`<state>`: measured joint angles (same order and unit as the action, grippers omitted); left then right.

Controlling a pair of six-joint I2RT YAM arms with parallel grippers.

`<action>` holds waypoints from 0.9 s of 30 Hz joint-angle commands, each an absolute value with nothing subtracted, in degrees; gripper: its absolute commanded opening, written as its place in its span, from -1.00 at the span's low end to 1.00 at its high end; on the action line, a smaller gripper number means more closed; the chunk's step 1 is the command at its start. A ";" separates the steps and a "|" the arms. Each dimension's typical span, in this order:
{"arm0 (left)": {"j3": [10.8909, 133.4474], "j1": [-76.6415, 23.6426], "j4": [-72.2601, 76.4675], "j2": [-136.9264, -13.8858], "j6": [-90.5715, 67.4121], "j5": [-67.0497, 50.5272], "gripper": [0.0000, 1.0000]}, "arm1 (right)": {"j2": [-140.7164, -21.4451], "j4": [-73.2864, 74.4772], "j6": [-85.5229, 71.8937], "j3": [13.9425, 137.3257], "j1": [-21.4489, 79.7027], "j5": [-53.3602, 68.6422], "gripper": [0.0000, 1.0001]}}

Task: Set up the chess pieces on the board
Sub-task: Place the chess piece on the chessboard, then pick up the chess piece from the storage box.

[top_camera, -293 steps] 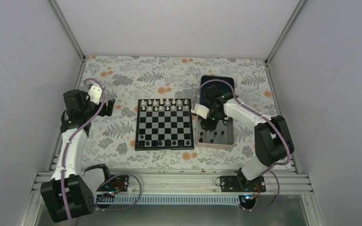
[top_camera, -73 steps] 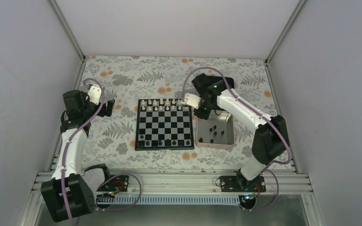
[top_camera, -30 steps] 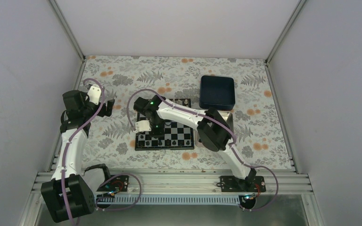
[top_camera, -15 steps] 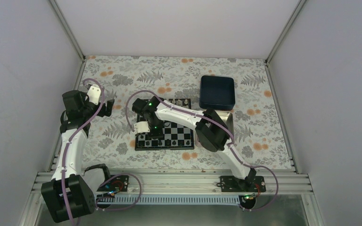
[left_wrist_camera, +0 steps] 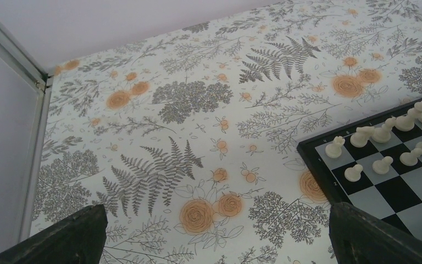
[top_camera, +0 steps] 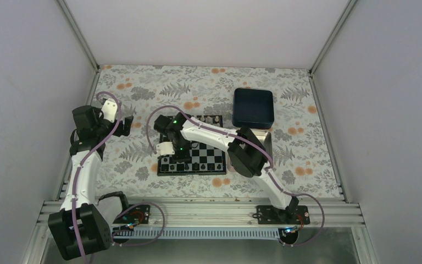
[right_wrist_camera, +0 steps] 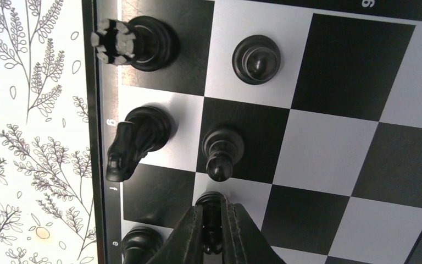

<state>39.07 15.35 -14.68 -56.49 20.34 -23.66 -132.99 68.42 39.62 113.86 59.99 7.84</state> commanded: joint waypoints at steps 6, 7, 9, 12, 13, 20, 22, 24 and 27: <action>38.76 15.81 -13.79 -55.71 20.48 -25.73 1.00 | -130.11 68.16 39.77 114.92 59.68 5.59 -0.29; 38.75 15.82 -13.75 -55.61 20.48 -25.64 1.00 | -128.90 68.24 39.67 115.08 59.21 5.47 -0.27; 38.76 15.82 -13.79 -55.63 20.48 -25.53 1.00 | -125.69 68.46 39.43 115.02 58.16 5.16 -0.23; 38.78 15.82 -13.77 -55.71 20.48 -25.62 1.00 | -120.18 68.87 39.10 114.19 55.97 4.37 -0.19; 38.78 15.82 -13.76 -55.72 20.48 -25.60 1.00 | -118.19 68.90 38.80 113.66 55.18 3.60 -0.18; 38.79 15.84 -13.86 -55.64 20.48 -25.64 1.00 | -103.04 68.11 37.34 100.12 44.86 2.29 -0.12; 38.84 15.91 -13.84 -55.86 20.48 -25.67 1.00 | -98.77 66.88 37.69 93.51 41.42 1.93 -0.11; 38.89 15.91 -13.87 -56.23 20.48 -25.82 1.00 | -94.92 65.28 37.92 87.46 37.79 2.20 -0.10; 38.86 15.89 -13.69 -56.38 20.40 -25.42 1.00 | -90.78 62.38 37.93 79.21 32.46 3.02 -0.10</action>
<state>39.07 15.62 -14.68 -56.51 20.34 -24.29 -94.11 65.08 38.44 88.14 37.06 2.52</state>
